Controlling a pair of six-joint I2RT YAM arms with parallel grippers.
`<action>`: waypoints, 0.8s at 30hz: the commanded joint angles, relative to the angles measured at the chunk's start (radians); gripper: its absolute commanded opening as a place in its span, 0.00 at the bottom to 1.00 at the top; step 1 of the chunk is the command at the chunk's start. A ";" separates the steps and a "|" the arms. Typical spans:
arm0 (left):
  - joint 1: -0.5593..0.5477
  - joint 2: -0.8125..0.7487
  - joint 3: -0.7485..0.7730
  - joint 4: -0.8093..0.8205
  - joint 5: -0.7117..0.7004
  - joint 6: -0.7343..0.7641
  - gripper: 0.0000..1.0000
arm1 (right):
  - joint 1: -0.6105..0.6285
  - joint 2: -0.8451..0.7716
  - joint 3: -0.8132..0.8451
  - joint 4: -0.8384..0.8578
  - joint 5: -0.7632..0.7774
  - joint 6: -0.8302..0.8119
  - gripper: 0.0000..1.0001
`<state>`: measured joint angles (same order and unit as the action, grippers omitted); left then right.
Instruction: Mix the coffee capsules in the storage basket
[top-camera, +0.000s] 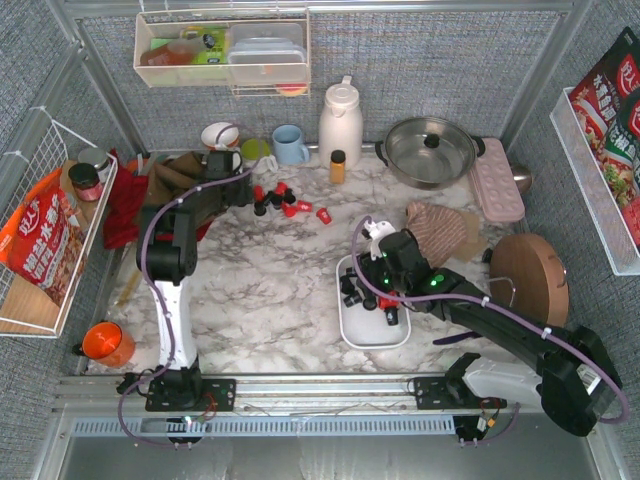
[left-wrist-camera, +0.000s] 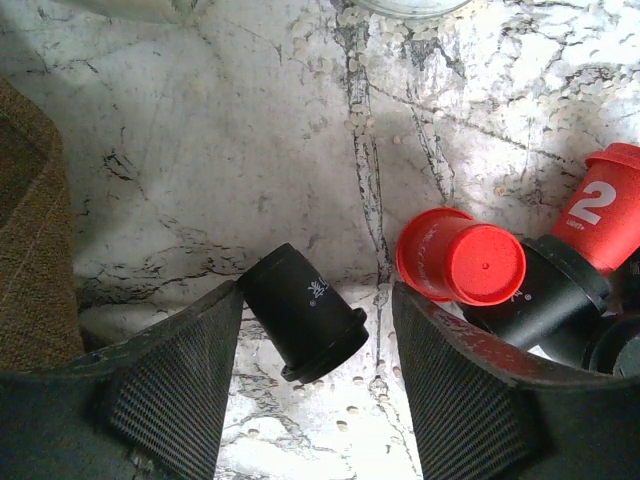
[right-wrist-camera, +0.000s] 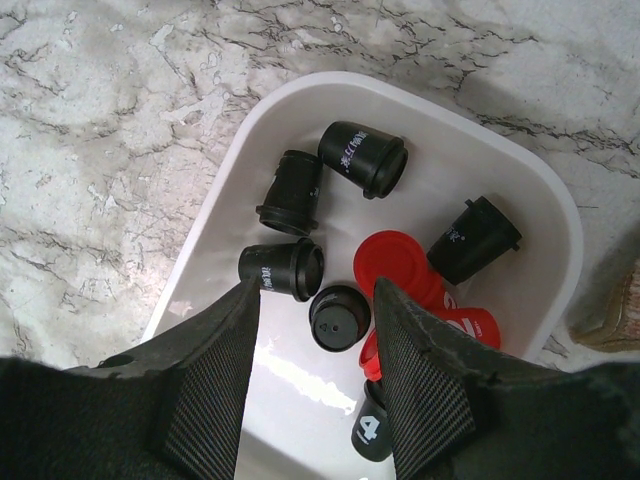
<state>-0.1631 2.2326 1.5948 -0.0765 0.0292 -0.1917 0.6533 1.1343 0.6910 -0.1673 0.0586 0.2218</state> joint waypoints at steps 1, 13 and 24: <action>-0.001 0.014 0.009 -0.063 0.009 -0.011 0.70 | -0.001 -0.005 -0.005 0.020 -0.001 -0.006 0.53; 0.000 0.016 0.016 -0.090 -0.038 -0.021 0.54 | 0.000 -0.009 -0.002 0.017 0.000 -0.003 0.53; 0.000 -0.061 -0.048 -0.040 -0.043 -0.027 0.46 | -0.001 -0.016 -0.001 0.012 -0.002 -0.001 0.53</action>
<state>-0.1623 2.2112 1.5749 -0.1070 -0.0162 -0.2028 0.6533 1.1263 0.6865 -0.1673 0.0589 0.2222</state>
